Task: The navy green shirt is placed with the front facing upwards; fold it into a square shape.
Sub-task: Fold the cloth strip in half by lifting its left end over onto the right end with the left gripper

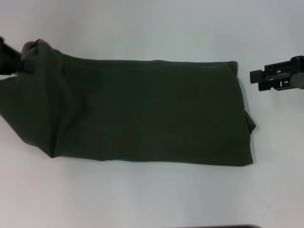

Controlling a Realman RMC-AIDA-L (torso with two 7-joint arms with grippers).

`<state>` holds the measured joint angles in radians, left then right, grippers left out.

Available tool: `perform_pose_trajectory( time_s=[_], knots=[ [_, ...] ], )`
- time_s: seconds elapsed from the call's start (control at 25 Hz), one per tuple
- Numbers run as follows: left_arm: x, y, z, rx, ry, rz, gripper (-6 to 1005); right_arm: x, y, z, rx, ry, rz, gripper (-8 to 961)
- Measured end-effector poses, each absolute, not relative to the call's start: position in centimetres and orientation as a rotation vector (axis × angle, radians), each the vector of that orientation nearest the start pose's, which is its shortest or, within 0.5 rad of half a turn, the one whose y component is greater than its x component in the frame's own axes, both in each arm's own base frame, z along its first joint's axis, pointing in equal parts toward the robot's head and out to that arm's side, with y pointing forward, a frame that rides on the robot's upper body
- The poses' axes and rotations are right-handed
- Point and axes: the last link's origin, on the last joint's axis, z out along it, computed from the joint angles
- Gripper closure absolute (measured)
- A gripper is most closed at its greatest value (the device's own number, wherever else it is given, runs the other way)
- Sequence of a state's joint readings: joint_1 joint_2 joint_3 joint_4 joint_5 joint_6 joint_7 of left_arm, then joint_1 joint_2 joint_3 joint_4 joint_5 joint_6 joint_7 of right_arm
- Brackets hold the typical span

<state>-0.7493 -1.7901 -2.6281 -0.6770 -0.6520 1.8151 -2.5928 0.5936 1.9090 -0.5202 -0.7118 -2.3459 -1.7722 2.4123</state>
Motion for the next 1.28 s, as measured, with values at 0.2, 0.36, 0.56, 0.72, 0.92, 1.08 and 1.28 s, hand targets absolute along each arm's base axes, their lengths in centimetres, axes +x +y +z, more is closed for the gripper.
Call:
perform_pose_trajectory(
  time_s=[0.2,0.36,0.56,0.72,0.92,1.08,1.28],
  knots=[
    [-24.5,37.4,10.3,-2.353,-2.017,-0.194,962,29.4,33.0,7.8,-2.333,1.967,0.43,308],
    [-23.3,37.5,9.2,-2.413,-2.009,-0.184,961,29.5,33.0,7.9,-2.328,1.967,0.422,308],
    [-22.1,37.2,8.1,-2.488,-2.012,-0.206,961,29.6,33.0,7.9,-2.323,1.969,0.421,308],
    [-21.2,37.0,7.0,-2.528,-2.003,-0.185,961,29.5,33.1,7.9,-2.325,1.966,0.42,307],
    [-19.3,36.7,4.6,-2.587,-1.935,-0.071,962,29.3,33.4,8.0,-2.322,1.969,0.412,307],
    [-17.9,37.0,3.8,-2.618,-1.902,-0.058,962,29.3,33.5,8.0,-2.313,1.985,0.36,307],
    [-16.2,37.5,2.8,-2.657,-1.862,-0.067,962,29.4,33.7,8.1,-2.286,2.001,0.323,308]
  ],
)
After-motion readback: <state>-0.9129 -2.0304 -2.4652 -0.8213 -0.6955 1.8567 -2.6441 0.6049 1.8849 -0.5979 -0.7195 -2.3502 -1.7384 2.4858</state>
